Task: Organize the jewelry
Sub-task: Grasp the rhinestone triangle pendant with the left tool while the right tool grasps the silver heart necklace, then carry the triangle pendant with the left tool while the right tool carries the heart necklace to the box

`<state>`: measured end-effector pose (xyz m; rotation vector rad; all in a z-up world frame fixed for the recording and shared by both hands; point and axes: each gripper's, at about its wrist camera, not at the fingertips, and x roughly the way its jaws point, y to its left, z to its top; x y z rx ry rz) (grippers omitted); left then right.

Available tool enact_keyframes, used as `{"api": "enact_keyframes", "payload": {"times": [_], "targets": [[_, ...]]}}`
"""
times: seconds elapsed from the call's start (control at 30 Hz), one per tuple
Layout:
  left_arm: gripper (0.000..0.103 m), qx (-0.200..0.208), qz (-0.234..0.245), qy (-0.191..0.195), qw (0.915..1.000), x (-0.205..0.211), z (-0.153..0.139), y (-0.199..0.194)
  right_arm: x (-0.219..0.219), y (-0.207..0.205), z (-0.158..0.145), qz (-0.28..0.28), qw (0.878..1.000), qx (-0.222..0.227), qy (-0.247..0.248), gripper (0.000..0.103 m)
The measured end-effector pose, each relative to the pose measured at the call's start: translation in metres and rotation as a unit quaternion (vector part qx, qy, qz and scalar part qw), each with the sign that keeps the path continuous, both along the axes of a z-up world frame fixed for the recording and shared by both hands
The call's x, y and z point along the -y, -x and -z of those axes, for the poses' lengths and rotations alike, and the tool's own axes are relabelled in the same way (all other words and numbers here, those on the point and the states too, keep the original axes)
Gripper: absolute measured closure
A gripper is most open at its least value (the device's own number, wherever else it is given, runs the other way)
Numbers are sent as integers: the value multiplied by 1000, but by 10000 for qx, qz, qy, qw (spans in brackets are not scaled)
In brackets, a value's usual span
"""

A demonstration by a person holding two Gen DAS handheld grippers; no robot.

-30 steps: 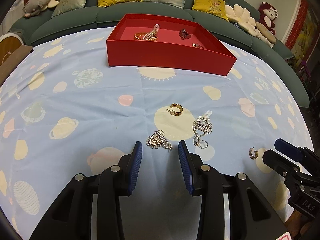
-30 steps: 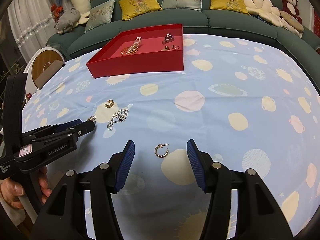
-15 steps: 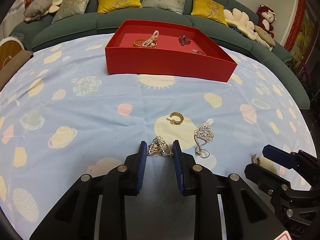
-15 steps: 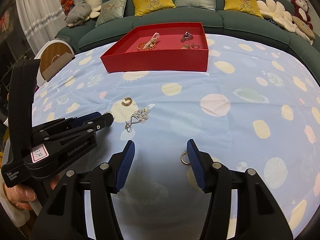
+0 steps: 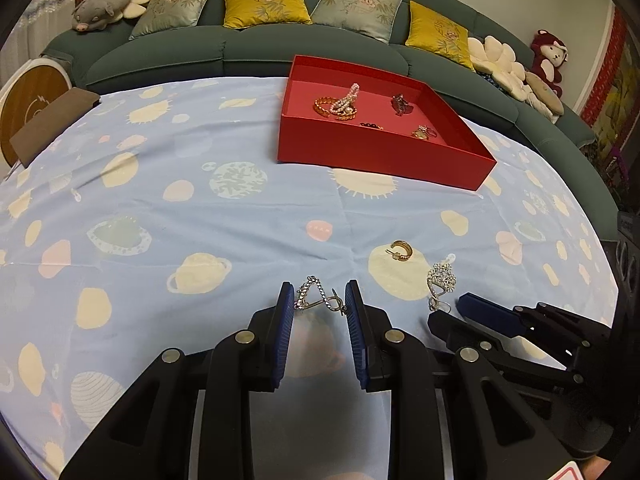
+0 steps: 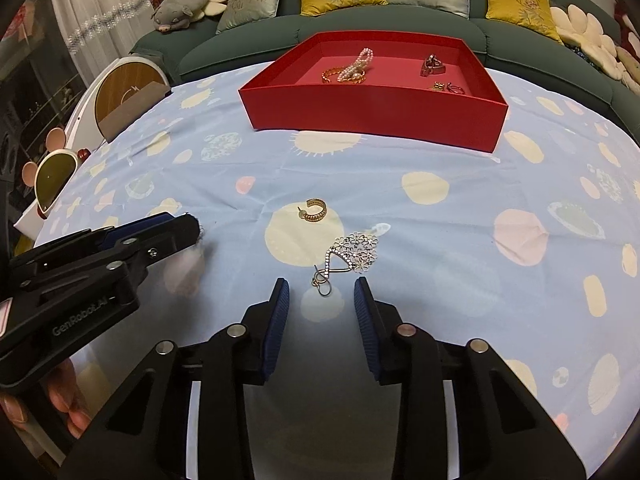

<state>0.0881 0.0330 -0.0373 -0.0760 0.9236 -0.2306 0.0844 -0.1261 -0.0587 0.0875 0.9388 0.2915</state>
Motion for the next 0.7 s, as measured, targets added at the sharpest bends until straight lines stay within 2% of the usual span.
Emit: {"api": "enact_keyframes", "payload": {"times": [0.13, 0.2, 0.27, 0.4, 0.7], "targets": [[80, 5, -30, -5, 10000, -8, -2, 2, -3, -4, 3, 51, 9999, 51, 90, 79], [80, 12, -49, -5, 10000, -11, -3, 2, -3, -5, 3, 70, 9999, 67, 125, 92], [80, 10, -58, -9, 10000, -12, -3, 3, -4, -6, 3, 69, 9998, 78, 152, 98], [80, 36, -52, -19, 10000, -13, -4, 4, -5, -6, 1, 68, 9998, 119, 140, 102], [80, 78, -28, 33, 10000, -13, -9, 6, 7, -2, -25, 174, 9989, 420, -68, 102]]}}
